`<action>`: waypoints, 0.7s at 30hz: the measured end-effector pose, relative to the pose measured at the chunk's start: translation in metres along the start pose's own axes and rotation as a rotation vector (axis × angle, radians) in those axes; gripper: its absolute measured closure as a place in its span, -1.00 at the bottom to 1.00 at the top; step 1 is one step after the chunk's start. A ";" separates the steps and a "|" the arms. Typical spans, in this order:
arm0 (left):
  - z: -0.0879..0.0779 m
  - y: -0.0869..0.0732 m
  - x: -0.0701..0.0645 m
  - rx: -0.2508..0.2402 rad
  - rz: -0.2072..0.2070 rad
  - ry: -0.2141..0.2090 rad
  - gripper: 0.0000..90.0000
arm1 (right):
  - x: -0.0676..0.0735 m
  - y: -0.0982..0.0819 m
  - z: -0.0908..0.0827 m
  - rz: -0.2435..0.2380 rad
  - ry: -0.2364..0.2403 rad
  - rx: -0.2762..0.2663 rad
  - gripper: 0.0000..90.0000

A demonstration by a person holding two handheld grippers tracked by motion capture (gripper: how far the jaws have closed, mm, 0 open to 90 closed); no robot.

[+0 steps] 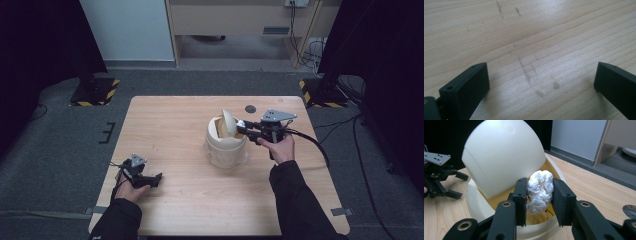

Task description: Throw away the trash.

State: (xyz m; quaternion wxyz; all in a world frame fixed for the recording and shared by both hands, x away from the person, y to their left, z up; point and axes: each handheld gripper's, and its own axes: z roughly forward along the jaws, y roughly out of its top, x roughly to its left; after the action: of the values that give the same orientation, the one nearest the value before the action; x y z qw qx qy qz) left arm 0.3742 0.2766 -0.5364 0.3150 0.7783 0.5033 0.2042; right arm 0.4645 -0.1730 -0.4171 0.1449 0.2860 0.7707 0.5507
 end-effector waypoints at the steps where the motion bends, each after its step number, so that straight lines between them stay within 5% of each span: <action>1: 0.000 0.000 0.000 0.000 0.000 0.000 -1.00 | -0.001 0.000 0.000 0.002 0.002 0.006 0.45; 11: 0.000 0.000 0.000 0.000 0.000 0.000 -1.00 | -0.001 -0.001 -0.002 -0.012 0.019 0.039 0.14; 21: 0.000 0.000 0.000 0.000 0.000 0.000 -1.00 | -0.003 0.003 -0.011 -0.005 0.009 0.011 0.00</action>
State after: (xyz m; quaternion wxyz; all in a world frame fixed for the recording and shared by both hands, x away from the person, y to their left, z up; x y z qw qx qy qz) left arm 0.3742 0.2766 -0.5364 0.3149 0.7784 0.5032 0.2043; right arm 0.4619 -0.1827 -0.4110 0.1412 0.2824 0.7752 0.5472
